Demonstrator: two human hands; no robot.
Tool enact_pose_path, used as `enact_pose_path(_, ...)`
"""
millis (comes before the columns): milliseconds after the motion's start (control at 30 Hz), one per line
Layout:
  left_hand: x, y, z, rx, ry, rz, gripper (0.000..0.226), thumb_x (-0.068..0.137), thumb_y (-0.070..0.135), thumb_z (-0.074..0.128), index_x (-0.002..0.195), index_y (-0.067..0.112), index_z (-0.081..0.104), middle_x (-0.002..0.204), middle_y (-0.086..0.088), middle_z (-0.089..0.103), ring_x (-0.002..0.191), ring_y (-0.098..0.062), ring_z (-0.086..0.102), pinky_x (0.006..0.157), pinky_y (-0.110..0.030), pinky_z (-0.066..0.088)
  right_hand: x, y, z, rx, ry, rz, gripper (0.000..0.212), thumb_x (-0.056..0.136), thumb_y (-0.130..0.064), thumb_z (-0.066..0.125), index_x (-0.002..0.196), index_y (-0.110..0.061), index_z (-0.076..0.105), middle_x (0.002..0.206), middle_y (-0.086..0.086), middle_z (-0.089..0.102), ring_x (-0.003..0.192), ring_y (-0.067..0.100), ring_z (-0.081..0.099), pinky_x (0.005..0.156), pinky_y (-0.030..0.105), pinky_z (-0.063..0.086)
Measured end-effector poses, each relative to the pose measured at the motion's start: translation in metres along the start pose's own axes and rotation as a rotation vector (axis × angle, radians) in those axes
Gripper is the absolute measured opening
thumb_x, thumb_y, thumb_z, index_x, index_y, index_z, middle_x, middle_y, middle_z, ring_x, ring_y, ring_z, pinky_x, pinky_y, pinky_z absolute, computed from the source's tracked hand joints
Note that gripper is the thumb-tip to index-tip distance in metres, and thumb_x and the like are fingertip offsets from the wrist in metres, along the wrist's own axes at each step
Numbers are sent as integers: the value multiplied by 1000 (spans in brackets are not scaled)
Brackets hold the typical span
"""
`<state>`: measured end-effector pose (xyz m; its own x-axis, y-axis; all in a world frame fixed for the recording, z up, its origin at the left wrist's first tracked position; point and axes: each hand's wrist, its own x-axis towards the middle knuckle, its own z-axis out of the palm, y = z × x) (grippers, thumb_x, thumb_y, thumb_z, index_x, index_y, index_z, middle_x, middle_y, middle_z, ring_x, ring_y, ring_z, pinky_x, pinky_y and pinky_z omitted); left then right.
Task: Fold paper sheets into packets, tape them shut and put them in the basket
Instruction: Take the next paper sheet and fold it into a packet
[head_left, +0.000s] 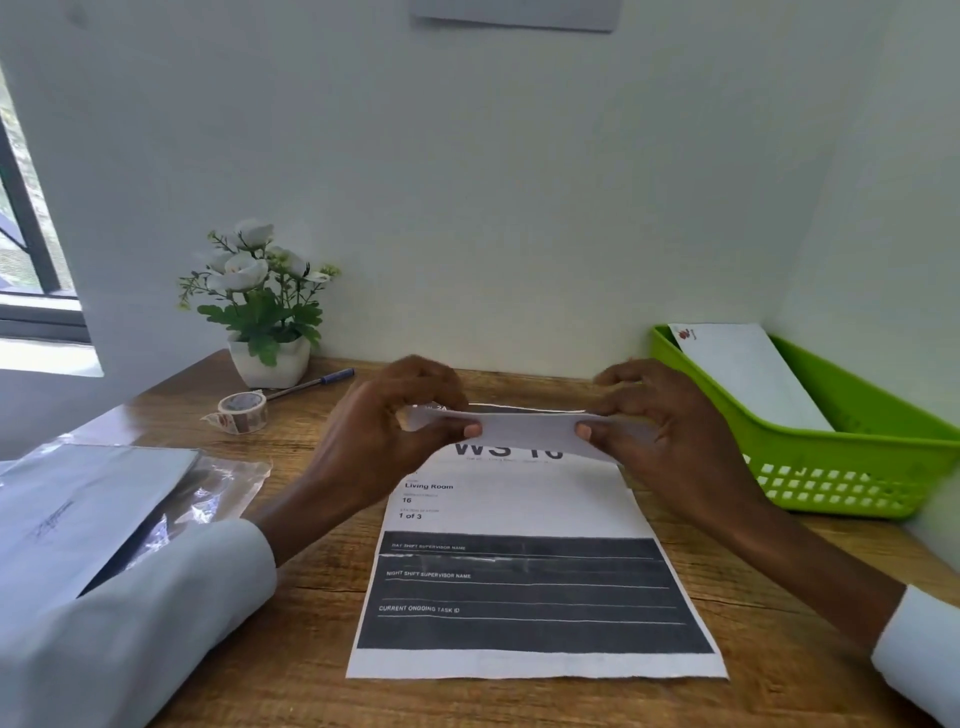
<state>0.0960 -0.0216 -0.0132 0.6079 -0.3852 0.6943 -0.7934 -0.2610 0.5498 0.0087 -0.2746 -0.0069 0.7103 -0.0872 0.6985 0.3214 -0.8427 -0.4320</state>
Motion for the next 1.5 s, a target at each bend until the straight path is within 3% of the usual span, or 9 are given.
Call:
enact_pose_path(100, -1, 10, 4, -110, -56, 5, 17, 74, 40, 79, 82, 25, 75, 83, 9, 74, 75, -9, 68, 61, -21, 49, -5, -11, 1, -5, -70, -69, 9, 79, -27, 79, 88, -27, 77, 88, -17, 74, 83, 2, 66, 74, 33, 55)
enact_pose_path(167, 0, 9, 5, -147, -34, -54, 18, 73, 42, 80, 81, 26, 74, 82, 8, 74, 69, -11, 67, 56, -28, 49, -3, -13, -1, -2, -120, -15, 8, 78, -26, 80, 86, -26, 78, 81, -16, 75, 73, 1, 67, 66, 31, 55)
enact_pose_path(400, 3, -7, -6, -399, 58, -341, 28, 72, 22, 77, 92, 2, 71, 83, -7, 76, 71, -16, 70, 63, -28, 57, 7, 3, -19, 626, -102, 539, 31, 71, -5, 82, 100, -4, 72, 89, 13, 77, 79, 21, 74, 70, 27, 61)
enact_pose_path(567, 2, -18, -5, -314, -21, -528, 39, 70, 10, 82, 106, 14, 68, 91, -2, 76, 81, -13, 72, 66, -23, 59, -2, 18, -2, 721, -104, 726, 29, 72, 2, 79, 99, -2, 70, 87, 16, 76, 73, 19, 70, 61, 25, 56)
enact_pose_path(667, -1, -25, -4, 77, -122, -441, 54, 69, 21, 86, 116, 29, 60, 110, 10, 67, 96, -11, 65, 86, -36, 57, -7, 24, 5, 361, -116, 570, 26, 73, -4, 82, 97, -8, 72, 89, 8, 75, 79, 18, 69, 62, 17, 52)
enact_pose_path(767, -4, -19, 0, 325, -269, -336, 52, 77, 34, 79, 123, 33, 56, 132, 10, 53, 116, -13, 53, 97, -40, 49, -12, 25, 10, -93, -202, 283, 33, 74, -25, 83, 105, -22, 73, 108, -7, 69, 99, 11, 63, 82, 22, 49)
enact_pose_path(967, -9, -15, 11, 292, -510, -244, 32, 96, 31, 56, 127, 36, 57, 143, 16, 48, 133, -7, 42, 112, -30, 33, -17, 15, 16, -124, -465, 118, 45, 86, -50, 65, 126, -29, 66, 132, -18, 61, 121, -1, 55, 105, 23, 42)
enact_pose_path(1200, -12, -17, 15, 482, -785, -165, 52, 104, 40, 24, 155, 30, 12, 162, 10, 5, 149, -6, 1, 120, -30, 1, -19, 13, 12, -180, -552, 100, 48, 91, -53, 57, 135, -35, 56, 140, -23, 50, 129, -1, 48, 110, 24, 38)
enact_pose_path(1500, 1, 2, 8, 509, -826, -202, 64, 100, 53, 30, 155, 22, 14, 163, 0, 14, 149, -16, 15, 120, -36, 14, -8, -19, 7, -111, -383, 27, 49, 85, -58, 58, 123, -28, 68, 129, -19, 62, 118, -2, 57, 102, 21, 45)
